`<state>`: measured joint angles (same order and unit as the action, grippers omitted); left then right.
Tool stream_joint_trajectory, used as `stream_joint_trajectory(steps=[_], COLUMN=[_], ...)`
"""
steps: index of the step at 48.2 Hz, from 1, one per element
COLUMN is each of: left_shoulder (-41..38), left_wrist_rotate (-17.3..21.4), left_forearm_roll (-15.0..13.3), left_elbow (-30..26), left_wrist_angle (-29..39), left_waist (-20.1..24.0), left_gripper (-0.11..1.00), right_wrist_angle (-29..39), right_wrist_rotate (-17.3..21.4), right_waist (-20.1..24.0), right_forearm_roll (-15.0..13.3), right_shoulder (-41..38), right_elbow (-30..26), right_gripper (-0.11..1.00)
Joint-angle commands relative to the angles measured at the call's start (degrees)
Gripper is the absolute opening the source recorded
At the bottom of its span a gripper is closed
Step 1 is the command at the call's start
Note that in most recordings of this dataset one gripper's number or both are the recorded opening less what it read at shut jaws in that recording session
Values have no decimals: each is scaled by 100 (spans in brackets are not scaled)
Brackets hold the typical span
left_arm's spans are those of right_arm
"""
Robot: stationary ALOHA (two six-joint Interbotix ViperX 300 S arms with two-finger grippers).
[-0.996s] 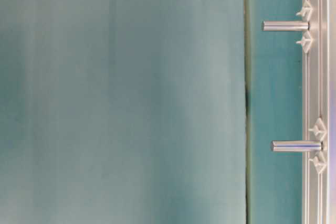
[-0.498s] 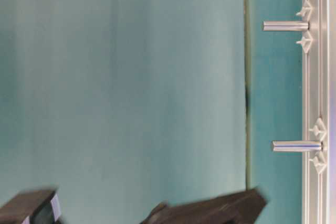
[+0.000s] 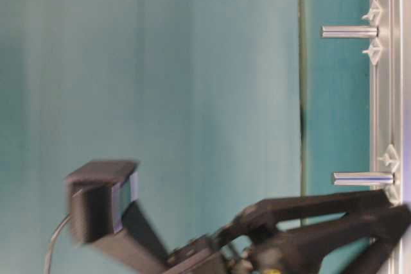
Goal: Insert the large gear onto the shaft.
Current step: 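Move the left gripper over the large blue gear's hub, then lower the left gripper and close it on the blue gear's hub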
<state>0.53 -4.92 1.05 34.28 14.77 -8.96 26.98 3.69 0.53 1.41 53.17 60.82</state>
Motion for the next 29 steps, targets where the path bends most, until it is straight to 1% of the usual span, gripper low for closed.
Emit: stream_joint_trajectory(steps=[1, 4, 6, 7, 12, 18, 29], left_shoulder=[-44, -185, -255, -290, -457, -624, -765], left_wrist_rotate=[0, 0, 9, 9, 35, 35, 35], left_forearm_roll=[18, 18, 18, 18, 18, 18, 18], left_elbow=[-246, -378, -448, -483, -624, -721, -817], left_wrist_angle=[105, 237, 343, 396, 686, 923, 958], left_waist=[-35, -35, -35, -35, -35, -26, -9], left_gripper=[72, 86, 92, 93, 91, 91, 91], right_wrist_angle=[-18, -18, -18, -18, -18, -18, -18], right_wrist_rotate=[35, 35, 35, 35, 44, 44, 53], right_waist=[0, -9, 0, 0, 26, 79, 79], right_forearm_roll=[0, 9, 9, 0, 0, 0, 9], right_shoulder=[-44, -44, -44, -44, -35, -44, -44], right_elbow=[-79, -79, -79, -79, -79, -70, -70], right_gripper=[11, 11, 11, 11, 11, 11, 11])
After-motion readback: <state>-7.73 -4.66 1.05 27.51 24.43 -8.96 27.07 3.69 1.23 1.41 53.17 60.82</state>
